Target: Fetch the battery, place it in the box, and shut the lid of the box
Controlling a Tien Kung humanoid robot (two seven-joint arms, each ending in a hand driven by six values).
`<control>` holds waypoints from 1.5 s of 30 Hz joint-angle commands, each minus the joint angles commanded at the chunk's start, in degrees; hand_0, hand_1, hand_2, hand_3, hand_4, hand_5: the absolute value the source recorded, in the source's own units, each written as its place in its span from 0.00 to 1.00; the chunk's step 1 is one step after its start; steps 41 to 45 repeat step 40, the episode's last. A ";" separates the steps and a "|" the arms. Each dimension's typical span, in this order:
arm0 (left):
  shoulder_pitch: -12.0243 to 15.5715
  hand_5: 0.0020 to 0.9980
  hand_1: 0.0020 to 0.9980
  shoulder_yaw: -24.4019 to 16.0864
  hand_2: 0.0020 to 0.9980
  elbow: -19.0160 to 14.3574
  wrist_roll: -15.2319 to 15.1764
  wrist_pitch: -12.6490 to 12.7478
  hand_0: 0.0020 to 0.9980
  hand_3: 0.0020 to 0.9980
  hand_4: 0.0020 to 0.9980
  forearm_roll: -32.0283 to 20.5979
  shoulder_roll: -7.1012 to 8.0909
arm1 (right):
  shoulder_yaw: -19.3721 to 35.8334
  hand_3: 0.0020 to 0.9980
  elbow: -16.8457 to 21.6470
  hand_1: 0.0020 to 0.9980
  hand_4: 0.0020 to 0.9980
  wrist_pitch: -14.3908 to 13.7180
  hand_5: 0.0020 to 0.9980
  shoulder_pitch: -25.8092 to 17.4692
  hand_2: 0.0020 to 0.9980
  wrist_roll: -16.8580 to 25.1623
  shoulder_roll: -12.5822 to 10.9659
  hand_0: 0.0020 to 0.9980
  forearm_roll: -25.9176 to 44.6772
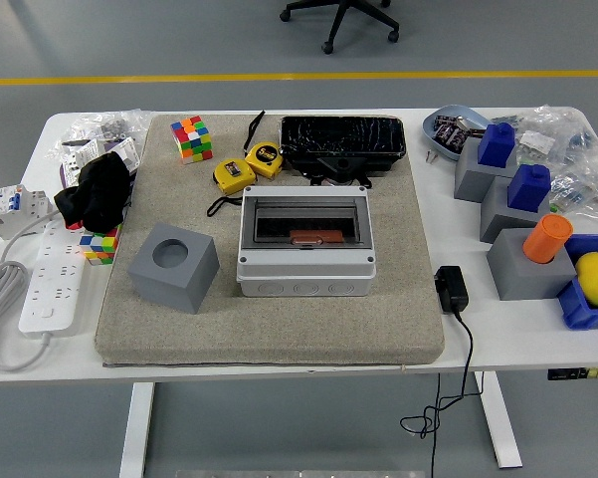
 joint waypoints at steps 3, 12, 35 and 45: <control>0.02 1.00 0.89 0.46 0.85 0.02 0.12 0.29 0.85 0.85 1.00 -0.63 -0.05 | -3.19 0.86 0.00 0.91 1.00 -0.80 1.00 -0.62 0.86 1.53 -0.03 0.96 2.91; -0.53 1.00 0.88 2.31 0.85 0.00 0.43 0.80 0.84 0.84 1.00 -3.39 -0.30 | -7.30 0.85 0.15 0.88 1.00 0.40 1.00 -1.09 0.84 2.59 0.39 0.92 8.73; -1.14 0.96 0.78 2.46 0.74 0.11 1.51 -1.74 0.78 0.73 1.00 -6.65 -0.52 | -7.65 0.84 0.63 0.85 1.00 1.80 1.00 -0.55 0.82 1.61 0.43 0.89 9.56; -1.16 0.75 0.77 2.46 0.73 0.02 1.60 -1.62 0.78 0.72 0.92 -6.29 -0.49 | -7.94 0.83 0.64 0.85 1.00 1.84 1.00 -0.47 0.82 1.53 0.39 0.88 9.72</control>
